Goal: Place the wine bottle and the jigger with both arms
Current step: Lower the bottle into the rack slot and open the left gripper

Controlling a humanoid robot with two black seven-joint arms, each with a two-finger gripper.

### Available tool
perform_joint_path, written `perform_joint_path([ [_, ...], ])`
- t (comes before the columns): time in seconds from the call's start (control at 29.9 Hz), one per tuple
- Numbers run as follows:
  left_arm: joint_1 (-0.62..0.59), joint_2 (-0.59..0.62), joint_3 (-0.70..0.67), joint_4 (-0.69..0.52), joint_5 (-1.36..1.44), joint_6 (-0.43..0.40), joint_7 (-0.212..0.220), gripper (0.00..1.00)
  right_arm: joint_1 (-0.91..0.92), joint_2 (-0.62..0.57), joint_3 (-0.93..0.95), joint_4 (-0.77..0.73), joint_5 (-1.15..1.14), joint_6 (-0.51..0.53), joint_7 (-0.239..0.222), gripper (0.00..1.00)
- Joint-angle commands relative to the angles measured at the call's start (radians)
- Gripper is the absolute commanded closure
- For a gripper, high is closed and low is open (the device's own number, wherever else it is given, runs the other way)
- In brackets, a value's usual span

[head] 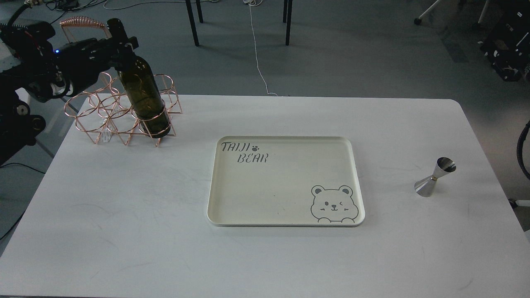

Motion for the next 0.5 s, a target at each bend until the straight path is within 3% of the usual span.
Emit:
perform_joint_path([
  [0.0, 0.0, 0.001, 0.0, 0.001, -0.002, 0.0, 0.0, 0.42, 0.0, 0.0, -0.001, 0.0, 0.0, 0.0, 0.0, 0.03],
  [0.13, -0.001, 0.001, 0.002, -0.001, -0.002, 0.0, 0.0, 0.34, 0.0, 0.0, -0.001, 0.0, 0.0, 0.0, 0.0, 0.03],
  [0.23, -0.006, 0.005, -0.017, -0.001, -0.035, 0.001, -0.003, 0.15, 0.002, 0.0, 0.0, 0.0, 0.0, 0.0, 0.0, 0.03],
  [0.33, -0.014, 0.017, -0.038, 0.001, -0.216, 0.001, -0.003, 0.04, 0.003, 0.0, 0.005, 0.0, 0.0, 0.0, 0.001, 0.03],
  [0.47, -0.02, 0.065, -0.054, 0.001, -0.517, 0.0, -0.004, 0.03, 0.002, 0.0, 0.008, 0.003, 0.002, 0.002, 0.003, 0.01],
])
